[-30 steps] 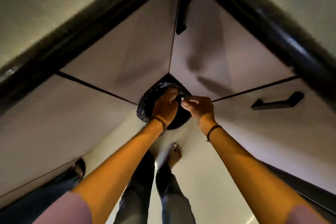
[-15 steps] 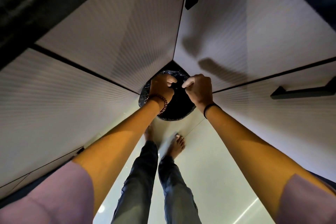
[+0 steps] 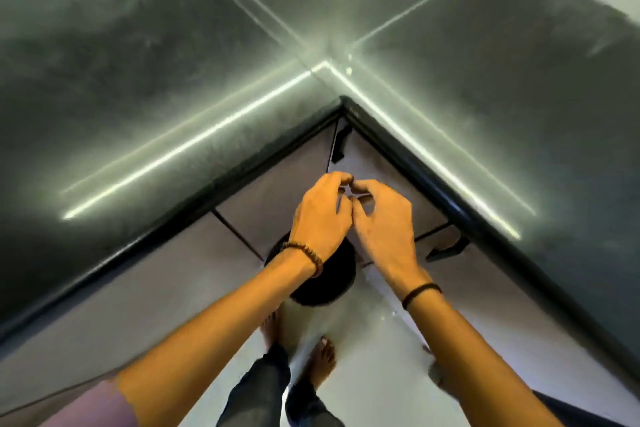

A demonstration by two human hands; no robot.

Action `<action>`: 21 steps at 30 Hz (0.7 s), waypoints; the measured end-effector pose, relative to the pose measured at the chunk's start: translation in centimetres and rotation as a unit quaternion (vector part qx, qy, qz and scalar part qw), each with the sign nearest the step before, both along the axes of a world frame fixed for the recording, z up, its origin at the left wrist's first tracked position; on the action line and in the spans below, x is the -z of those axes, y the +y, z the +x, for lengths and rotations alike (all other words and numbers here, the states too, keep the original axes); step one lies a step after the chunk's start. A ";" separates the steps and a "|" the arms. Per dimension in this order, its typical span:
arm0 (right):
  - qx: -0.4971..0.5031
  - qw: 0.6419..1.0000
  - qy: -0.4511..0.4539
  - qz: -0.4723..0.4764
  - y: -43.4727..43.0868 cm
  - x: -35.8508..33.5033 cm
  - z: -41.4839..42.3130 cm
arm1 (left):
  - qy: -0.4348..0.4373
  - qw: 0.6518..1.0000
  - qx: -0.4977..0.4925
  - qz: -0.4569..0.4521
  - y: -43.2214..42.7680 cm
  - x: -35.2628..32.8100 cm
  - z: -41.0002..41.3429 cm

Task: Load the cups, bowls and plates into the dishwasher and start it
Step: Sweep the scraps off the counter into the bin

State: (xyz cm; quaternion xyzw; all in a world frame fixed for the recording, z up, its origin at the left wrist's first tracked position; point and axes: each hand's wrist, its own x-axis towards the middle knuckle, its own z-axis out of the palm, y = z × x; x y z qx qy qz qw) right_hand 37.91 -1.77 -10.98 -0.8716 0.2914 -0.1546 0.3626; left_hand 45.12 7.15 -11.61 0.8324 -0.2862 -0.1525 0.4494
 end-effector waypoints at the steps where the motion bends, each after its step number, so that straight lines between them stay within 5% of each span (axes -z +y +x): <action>1: 0.001 1.000 -0.022 -0.009 -0.1 -1.5 0.3 | -0.023 1.000 0.004 -0.019 0.0 -1.7 0.3; 7: -0.018 0.988 -0.129 -0.077 -1.4 -8.5 2.9 | -0.195 0.979 0.009 -0.051 -0.3 -9.6 4.1; 10: -0.017 0.987 -0.026 -0.155 -2.5 -8.9 5.2 | -0.265 0.962 -0.001 0.066 -0.2 -10.4 7.5; 14: -0.025 0.969 0.184 -0.161 -2.6 -7.6 8.2 | -0.226 0.929 0.057 0.288 0.2 -8.9 11.8; 21: -0.114 0.971 0.166 -0.131 -4.5 -7.3 14.5 | -0.275 0.921 0.070 0.267 1.0 -6.4 13.3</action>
